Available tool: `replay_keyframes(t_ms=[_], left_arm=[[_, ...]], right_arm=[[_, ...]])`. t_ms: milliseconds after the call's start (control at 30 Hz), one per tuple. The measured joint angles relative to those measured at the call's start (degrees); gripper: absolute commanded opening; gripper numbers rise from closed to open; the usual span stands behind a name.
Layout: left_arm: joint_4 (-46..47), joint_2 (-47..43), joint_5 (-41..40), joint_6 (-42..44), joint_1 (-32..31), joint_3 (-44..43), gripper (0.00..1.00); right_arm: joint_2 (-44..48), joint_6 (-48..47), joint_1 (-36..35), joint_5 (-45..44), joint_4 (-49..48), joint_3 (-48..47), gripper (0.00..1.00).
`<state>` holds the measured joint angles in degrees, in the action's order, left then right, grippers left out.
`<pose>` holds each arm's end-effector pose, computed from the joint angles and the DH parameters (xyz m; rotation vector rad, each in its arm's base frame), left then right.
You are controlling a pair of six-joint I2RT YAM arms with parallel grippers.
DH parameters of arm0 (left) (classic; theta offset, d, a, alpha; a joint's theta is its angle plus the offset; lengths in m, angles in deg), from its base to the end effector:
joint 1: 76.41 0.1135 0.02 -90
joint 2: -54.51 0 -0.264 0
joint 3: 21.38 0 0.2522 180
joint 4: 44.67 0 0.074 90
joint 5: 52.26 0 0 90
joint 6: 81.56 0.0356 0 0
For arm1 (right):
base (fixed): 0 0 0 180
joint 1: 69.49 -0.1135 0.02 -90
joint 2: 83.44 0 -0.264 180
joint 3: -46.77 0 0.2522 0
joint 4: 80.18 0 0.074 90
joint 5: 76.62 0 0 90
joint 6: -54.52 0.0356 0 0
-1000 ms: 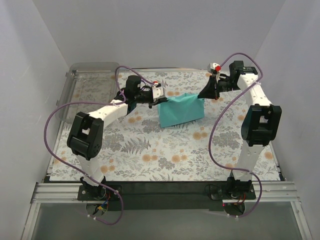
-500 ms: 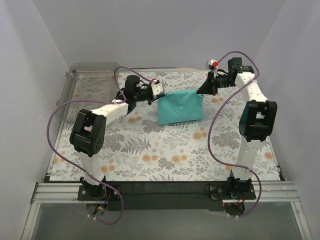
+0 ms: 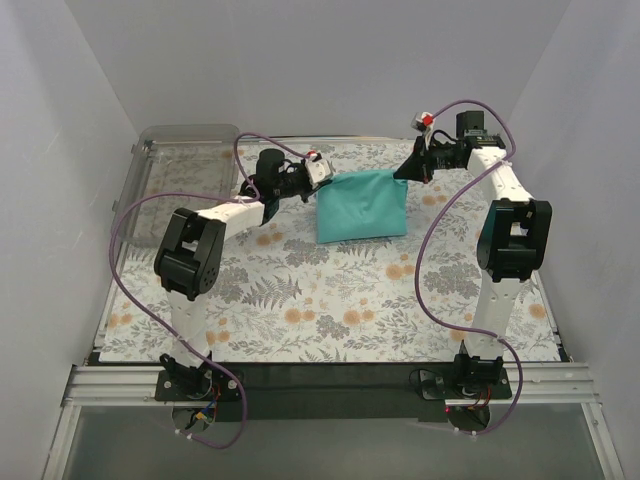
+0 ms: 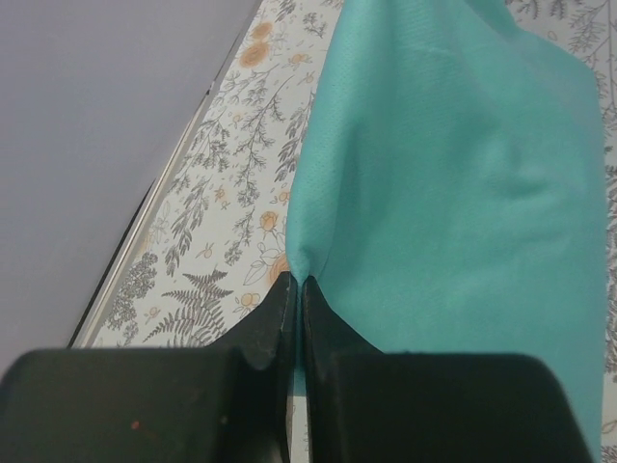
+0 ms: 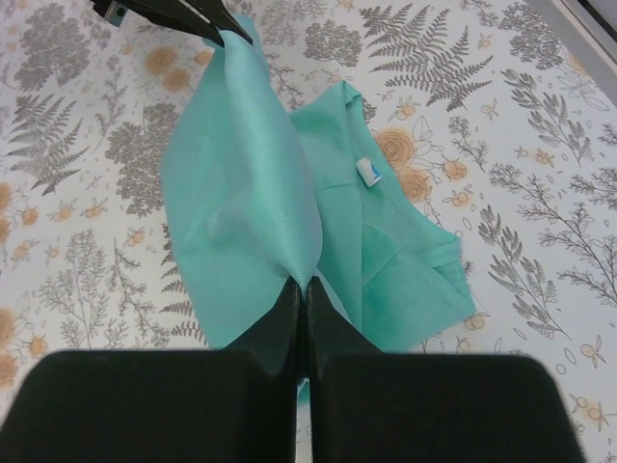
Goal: Fold and stack the t-shirts
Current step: Fold the tshirt
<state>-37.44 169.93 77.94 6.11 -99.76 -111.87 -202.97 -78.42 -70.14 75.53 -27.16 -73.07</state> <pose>0.4118 -0.2028 0.2149 0.8243 1.7300 -0.9611 0.4568 0.0367 0.2725 -1.1332 1.7258 0.8909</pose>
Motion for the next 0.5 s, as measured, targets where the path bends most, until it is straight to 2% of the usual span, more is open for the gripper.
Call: replay_keyframes(t_ms=[500], left_arm=[[8.15, 6.97, -6.36, -3.52, 0.00, -2.12, 0.00]], right_arm=[[-0.63, 11.63, -0.63, -6.75, -12.68, 3.74, 0.01]])
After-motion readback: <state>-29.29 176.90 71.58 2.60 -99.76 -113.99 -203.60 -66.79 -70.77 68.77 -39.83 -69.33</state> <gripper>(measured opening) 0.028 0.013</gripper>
